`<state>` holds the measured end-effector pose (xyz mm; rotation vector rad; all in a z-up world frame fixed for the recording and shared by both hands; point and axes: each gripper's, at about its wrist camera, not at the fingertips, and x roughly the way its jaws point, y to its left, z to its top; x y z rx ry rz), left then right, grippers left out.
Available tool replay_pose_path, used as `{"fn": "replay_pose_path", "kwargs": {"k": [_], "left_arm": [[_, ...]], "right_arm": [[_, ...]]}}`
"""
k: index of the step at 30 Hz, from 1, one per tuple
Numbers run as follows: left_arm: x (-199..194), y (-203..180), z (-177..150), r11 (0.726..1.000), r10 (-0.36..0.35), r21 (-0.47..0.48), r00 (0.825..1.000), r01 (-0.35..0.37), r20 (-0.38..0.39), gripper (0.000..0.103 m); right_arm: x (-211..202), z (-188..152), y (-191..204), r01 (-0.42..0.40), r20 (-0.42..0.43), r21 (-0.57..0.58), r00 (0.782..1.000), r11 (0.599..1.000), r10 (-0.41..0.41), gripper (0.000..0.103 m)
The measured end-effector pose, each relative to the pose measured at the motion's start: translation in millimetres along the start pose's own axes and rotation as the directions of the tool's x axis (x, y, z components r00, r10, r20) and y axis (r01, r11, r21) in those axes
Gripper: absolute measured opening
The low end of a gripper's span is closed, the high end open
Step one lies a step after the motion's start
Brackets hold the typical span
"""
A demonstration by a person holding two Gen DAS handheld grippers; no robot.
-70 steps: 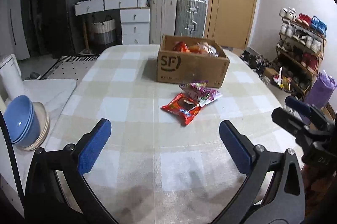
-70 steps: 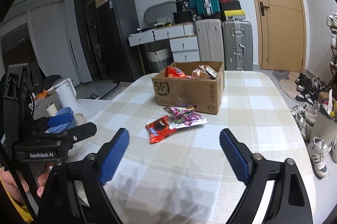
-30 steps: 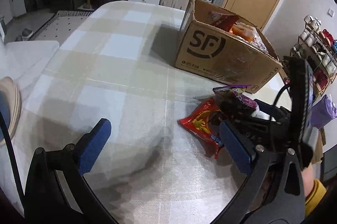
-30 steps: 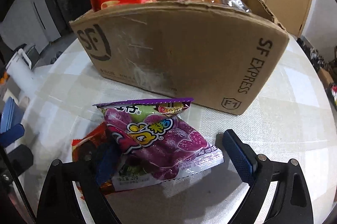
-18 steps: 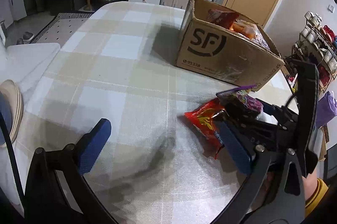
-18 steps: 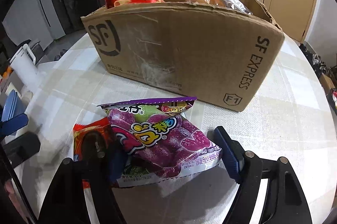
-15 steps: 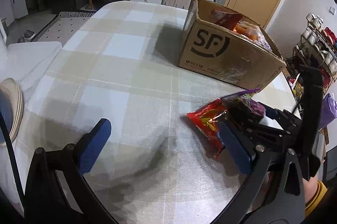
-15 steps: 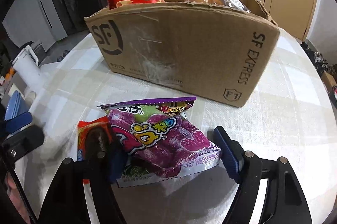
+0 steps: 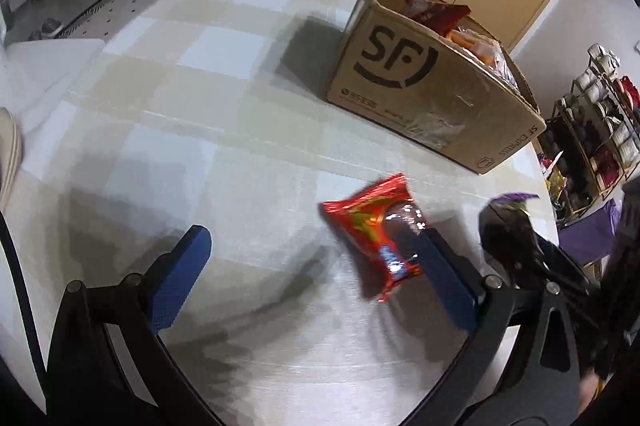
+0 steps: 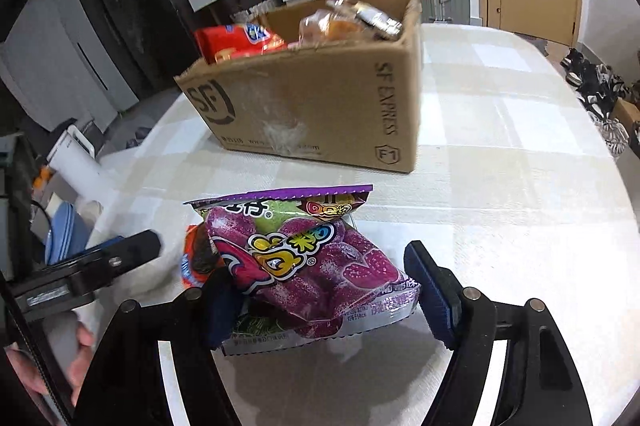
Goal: Organize snacks
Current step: 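Grasp the purple grape candy bag with the right gripper while the left gripper grasps the red Oreo pack, then lift the grape bag and Oreo pack and carry both over the box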
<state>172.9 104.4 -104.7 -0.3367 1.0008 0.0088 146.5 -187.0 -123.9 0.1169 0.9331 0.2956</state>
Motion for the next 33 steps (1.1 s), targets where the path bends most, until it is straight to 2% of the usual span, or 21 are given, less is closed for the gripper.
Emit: {"fn": "replay_pose_path", "kwargs": {"k": [3, 7, 11, 17, 20, 21, 23, 27, 29, 30, 33], "left_arm": [[3.2, -13.6, 0.2, 1.0, 0.012, 0.0, 1.0, -0.012, 0.017, 0.103], [16.5, -28.9, 2.0, 0.999, -0.016, -0.04, 1.0, 0.016, -0.008, 0.103], [28.6, -41.8, 3.5, 0.998, 0.024, -0.062, 1.0, -0.024, 0.0, 0.102], [48.2, -55.8, -2.6, 0.995, 0.093, -0.038, 0.995, -0.094, -0.04, 0.102], [50.1, -61.5, -3.6, 0.993, 0.119, -0.024, 0.992, -0.12, -0.035, 0.1], [49.5, -61.3, -2.8, 0.993, 0.115, -0.033, 0.993, -0.117, -0.041, 0.097], [45.6, -60.2, -1.9, 0.994, 0.101, -0.035, 0.994, -0.102, -0.033, 0.082], [42.4, -58.9, -3.1, 0.993, 0.117, 0.014, 0.993, -0.117, -0.034, 0.069], [38.9, -58.4, -3.7, 0.994, 0.104, 0.04, 0.994, -0.102, -0.045, 0.049], [37.9, -56.4, -4.0, 0.995, 0.09, 0.046, 0.994, -0.088, -0.054, 0.045], [33.5, -46.9, -5.9, 0.999, 0.024, 0.048, 0.997, -0.02, -0.075, 0.043]], "right_arm": [[-17.3, -7.8, -5.0, -0.002, 0.012, -0.01, 1.0, 1.0, 0.002, 0.076], [-35.1, -22.6, -8.4, -0.004, 0.026, -0.005, 1.0, 1.0, 0.004, 0.076], [-47.2, -29.5, -15.1, -0.019, 0.044, 0.028, 0.999, 0.999, 0.017, 0.076], [-56.5, -38.4, -25.2, -0.016, 0.053, 0.056, 0.999, 0.998, 0.013, 0.076], [-57.7, -37.7, -24.7, -0.027, 0.06, 0.06, 0.998, 0.998, 0.023, 0.076], [-59.1, -38.4, -24.0, -0.03, 0.061, 0.059, 0.998, 0.998, 0.027, 0.076], [-59.4, -38.6, -20.6, -0.034, 0.065, 0.05, 0.997, 0.998, 0.03, 0.076], [-56.3, -40.0, -17.0, -0.038, 0.056, 0.045, 0.998, 0.998, 0.035, 0.076], [-53.9, -40.2, -15.6, -0.037, 0.053, 0.041, 0.998, 0.998, 0.034, 0.076], [-52.9, -40.3, -15.2, -0.036, 0.052, 0.04, 0.998, 0.999, 0.034, 0.076], [-51.6, -40.1, -13.9, -0.038, 0.05, 0.042, 0.998, 0.998, 0.036, 0.076]]}}
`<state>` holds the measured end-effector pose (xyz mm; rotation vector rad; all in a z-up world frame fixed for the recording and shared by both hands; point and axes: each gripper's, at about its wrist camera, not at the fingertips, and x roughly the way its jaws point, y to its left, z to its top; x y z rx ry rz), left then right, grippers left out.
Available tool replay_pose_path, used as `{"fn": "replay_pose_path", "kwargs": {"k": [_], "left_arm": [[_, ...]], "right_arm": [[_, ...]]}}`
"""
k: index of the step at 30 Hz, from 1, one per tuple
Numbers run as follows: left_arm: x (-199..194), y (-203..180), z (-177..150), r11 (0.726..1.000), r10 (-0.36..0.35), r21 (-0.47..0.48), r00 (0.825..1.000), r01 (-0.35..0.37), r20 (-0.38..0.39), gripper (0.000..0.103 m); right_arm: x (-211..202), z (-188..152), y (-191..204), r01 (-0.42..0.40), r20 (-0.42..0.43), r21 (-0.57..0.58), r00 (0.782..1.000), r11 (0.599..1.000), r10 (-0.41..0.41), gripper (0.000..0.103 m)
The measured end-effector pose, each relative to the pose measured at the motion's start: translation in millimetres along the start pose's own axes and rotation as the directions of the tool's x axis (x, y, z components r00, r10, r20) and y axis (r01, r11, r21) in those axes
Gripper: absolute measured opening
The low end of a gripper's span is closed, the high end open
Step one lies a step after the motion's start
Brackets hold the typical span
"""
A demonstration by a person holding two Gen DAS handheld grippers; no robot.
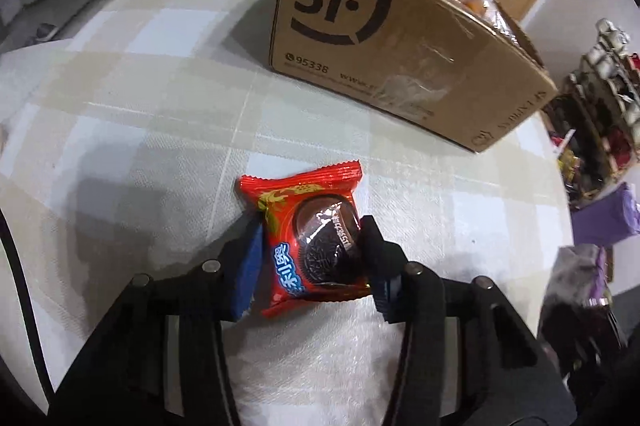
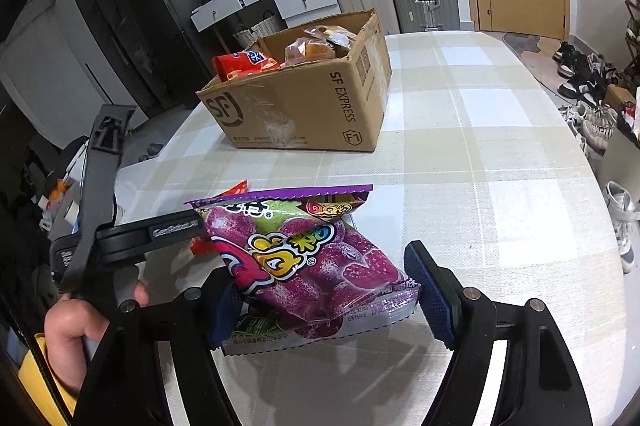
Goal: Organize snacks
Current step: 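Lift the grape bag and Oreo pack and carry both over the box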
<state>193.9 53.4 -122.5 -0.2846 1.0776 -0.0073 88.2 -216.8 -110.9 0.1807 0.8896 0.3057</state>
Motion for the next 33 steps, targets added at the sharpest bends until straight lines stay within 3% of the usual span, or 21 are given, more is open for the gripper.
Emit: {"fn": "replay_pose_path", "kwargs": {"k": [7, 18, 33], "left_arm": [[-6.6, 22.8, 0.4, 0.997, -0.075, -0.004, 0.997, 0.075, -0.026, 0.043], [-47.5, 19.3, -14.5, 0.995, -0.055, 0.092, 0.996, 0.048, 0.068, 0.043], [-117.6, 2.7, -66.9, 0.978, -0.069, 0.204, 0.981, 0.031, 0.181, 0.043]], "right_arm": [[3.3, -2.5, 8.4, 0.005, 0.001, -0.026, 1.0, 1.0, -0.005, 0.076], [2.9, -2.0, 14.7, -0.035, 0.013, -0.01, 0.999, 0.999, 0.035, 0.076], [-4.8, -24.7, 41.5, -0.084, 0.018, -0.01, 0.996, 0.996, 0.084, 0.076]]}}
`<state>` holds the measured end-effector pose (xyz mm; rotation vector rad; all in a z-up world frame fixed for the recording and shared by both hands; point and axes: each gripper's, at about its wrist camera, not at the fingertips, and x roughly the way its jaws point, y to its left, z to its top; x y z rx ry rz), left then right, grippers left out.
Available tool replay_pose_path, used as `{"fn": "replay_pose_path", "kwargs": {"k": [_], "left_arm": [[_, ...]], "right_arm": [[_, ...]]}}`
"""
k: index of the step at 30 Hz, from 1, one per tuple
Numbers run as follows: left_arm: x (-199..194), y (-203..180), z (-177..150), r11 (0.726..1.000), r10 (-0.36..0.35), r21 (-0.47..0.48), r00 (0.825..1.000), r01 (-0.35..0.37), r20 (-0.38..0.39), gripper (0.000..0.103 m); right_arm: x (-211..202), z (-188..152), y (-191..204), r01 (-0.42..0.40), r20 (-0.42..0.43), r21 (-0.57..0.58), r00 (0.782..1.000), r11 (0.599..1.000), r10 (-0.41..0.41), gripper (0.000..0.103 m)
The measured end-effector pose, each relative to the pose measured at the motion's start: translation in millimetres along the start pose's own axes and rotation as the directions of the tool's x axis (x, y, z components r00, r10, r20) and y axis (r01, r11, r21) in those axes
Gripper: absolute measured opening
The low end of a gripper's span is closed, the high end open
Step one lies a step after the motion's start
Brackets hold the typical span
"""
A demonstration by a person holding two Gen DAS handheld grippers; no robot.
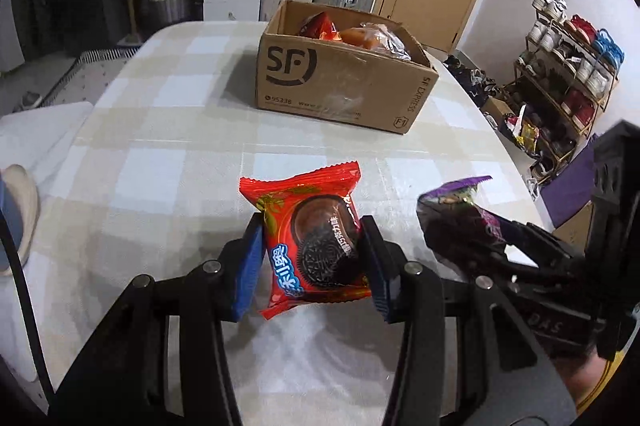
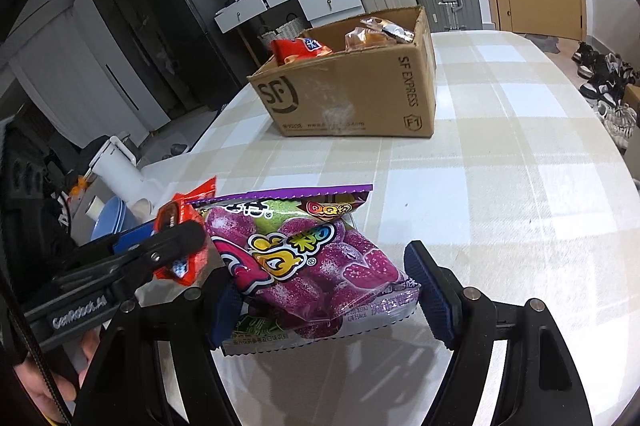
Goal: Organize snacks
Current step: 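Lift the grape bag and Oreo pack and carry both over the box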
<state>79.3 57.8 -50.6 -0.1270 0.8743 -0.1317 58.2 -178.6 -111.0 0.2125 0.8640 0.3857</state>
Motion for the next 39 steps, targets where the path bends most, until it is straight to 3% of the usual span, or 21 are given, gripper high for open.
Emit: {"fn": "replay_pose_path", "kwargs": {"k": [10, 21, 26, 32, 36, 39], "left_arm": [[-26.8, 19.8, -25.7, 1.0, 0.006, -0.009, 1.0, -0.006, 0.012, 0.043], [-38.4, 24.3, 1.5, 0.995, -0.056, -0.077, 0.997, 0.059, 0.044, 0.043], [-41.5, 24.0, 36.4, 0.992, -0.076, -0.094, 0.996, 0.08, 0.052, 0.043], [-39.6, 17.5, 107.2, 0.996, -0.072, -0.042, 0.994, 0.076, 0.087, 0.043], [-19.0, 13.4, 152.6, 0.998, -0.057, -0.014, 0.993, 0.059, 0.099, 0.043], [3.2, 14.2, 185.2, 0.996, -0.082, -0.028, 0.993, 0.084, 0.081, 0.043]], "right_arm": [[-12.4, -15.9, 13.8, -0.01, 0.018, 0.0, 1.0, 1.0, 0.01, 0.076], [-40.2, 21.2, 14.2, -0.046, 0.114, 0.067, 0.993, 0.997, 0.038, 0.076], [-50.8, 56.7, 5.6, -0.06, 0.135, 0.083, 0.99, 0.995, 0.048, 0.076], [-51.4, 110.8, -1.3, -0.049, 0.158, 0.081, 0.987, 0.995, 0.036, 0.076], [-30.5, 150.2, -18.0, -0.083, 0.129, 0.155, 0.99, 0.984, 0.063, 0.076], [-11.5, 179.1, -24.3, -0.055, 0.117, 0.159, 0.992, 0.986, 0.036, 0.076]]}}
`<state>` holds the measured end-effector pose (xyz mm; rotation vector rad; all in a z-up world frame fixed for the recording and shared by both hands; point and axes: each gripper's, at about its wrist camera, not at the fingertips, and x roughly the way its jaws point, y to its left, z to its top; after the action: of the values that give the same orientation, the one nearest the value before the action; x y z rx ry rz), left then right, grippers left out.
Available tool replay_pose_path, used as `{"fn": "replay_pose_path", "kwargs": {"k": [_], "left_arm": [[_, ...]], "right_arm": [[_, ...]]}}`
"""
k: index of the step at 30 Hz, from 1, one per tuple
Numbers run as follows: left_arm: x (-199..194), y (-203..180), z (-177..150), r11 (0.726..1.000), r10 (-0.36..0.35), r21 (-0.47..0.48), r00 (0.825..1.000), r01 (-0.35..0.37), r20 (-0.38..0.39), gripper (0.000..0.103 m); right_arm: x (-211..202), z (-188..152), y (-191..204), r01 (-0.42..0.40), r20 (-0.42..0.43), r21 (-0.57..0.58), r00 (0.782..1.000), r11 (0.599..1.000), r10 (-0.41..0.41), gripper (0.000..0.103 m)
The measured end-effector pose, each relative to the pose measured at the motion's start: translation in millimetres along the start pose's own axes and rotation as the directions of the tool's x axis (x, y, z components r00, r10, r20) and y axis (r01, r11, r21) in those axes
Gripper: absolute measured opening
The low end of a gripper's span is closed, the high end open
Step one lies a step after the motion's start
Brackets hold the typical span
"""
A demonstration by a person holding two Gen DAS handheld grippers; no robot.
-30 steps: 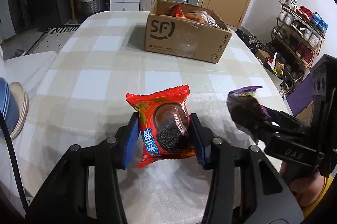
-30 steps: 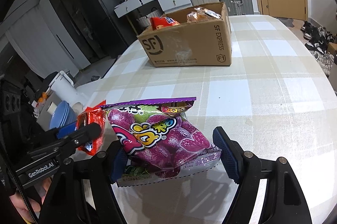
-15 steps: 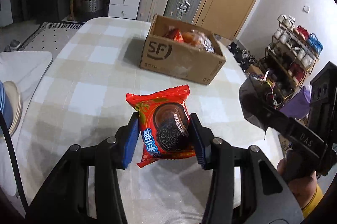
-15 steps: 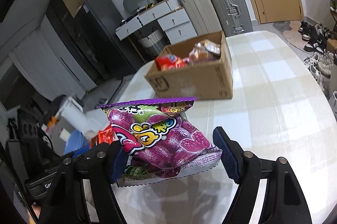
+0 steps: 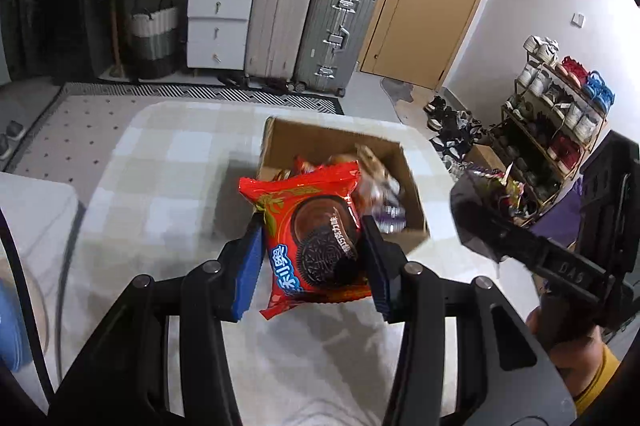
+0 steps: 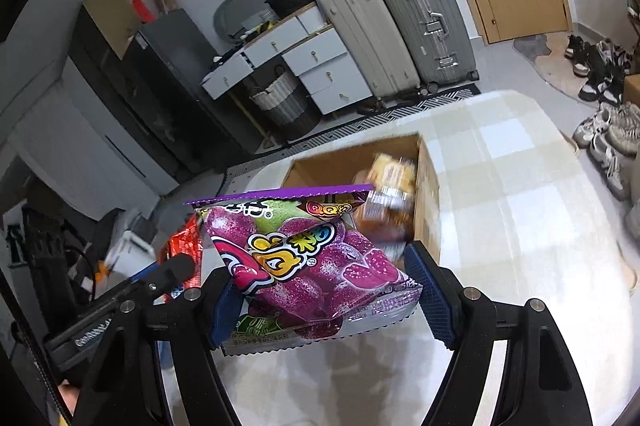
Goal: Organize snacks
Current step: 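Lift the grape bag and Oreo pack and carry both over the box, then lower both packs into the box and open both grippers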
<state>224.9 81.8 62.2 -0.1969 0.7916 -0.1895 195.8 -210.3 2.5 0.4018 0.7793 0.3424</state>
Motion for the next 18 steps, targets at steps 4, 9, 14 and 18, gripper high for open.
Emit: {"fn": "replay_pose_path", "kwargs": {"k": [4, 9, 14, 18], "left_arm": [[41.1, -3.0, 40.0, 0.999, -0.01, 0.034, 0.999, 0.011, -0.031, 0.043], [93.4, -6.6, 84.9, 0.997, -0.044, 0.059, 0.994, 0.05, -0.098, 0.043], [154.2, -10.9, 110.1, 0.997, -0.002, 0.078, 0.986, 0.016, -0.165, 0.043], [200.1, -2.5, 112.2, 0.999, -0.047, -0.001, 0.972, 0.048, -0.229, 0.043]], "right_arm": [[25.9, 30.0, 2.2, 0.016, -0.02, -0.023, 1.0, 1.0, -0.016, 0.076], [57.4, 58.9, 6.2, 0.041, -0.032, -0.082, 0.999, 0.996, -0.044, 0.076], [89.7, 74.4, 0.5, 0.053, -0.071, -0.108, 0.996, 0.993, -0.06, 0.076], [115.1, 81.1, -3.2, 0.063, -0.104, -0.128, 0.992, 0.99, -0.077, 0.076]]}}
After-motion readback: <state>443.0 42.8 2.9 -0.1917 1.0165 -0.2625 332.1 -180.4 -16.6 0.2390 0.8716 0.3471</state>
